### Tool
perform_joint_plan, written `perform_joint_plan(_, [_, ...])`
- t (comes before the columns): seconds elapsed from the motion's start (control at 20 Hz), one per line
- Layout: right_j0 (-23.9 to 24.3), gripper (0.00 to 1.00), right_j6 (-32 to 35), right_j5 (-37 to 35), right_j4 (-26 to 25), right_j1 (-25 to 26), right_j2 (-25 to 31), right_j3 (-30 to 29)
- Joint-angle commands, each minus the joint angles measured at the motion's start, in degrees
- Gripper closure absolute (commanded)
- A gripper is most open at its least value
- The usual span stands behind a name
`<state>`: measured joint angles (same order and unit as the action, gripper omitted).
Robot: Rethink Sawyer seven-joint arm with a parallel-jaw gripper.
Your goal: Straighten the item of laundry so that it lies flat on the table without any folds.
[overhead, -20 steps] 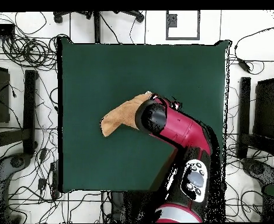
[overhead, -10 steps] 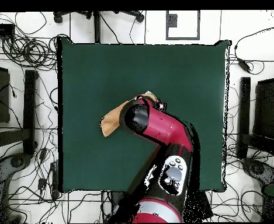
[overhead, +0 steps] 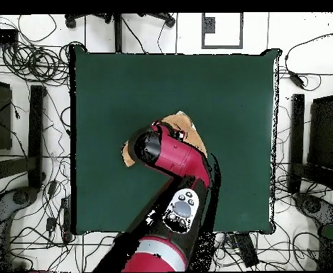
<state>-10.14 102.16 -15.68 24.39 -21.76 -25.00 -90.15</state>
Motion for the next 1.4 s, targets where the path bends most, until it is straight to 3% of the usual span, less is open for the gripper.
perform_joint_plan(0.05, [3.0,0.0,17.1,-2.1,3.6,0.2,3.5,-10.6])
perform_joint_plan(0.55, [-2.5,0.0,19.5,-2.8,1.2,-2.0,-3.0,-14.4])
perform_joint_plan(0.75, [-0.5,0.0,18.5,-0.7,2.2,-3.4,0.3,-16.5])
perform_joint_plan(1.0, [-4.6,0.0,23.0,4.5,4.4,-0.5,-0.8,-17.3])
perform_joint_plan(1.4, [-0.2,0.0,21.1,12.8,3.5,-1.1,4.3,-21.5])
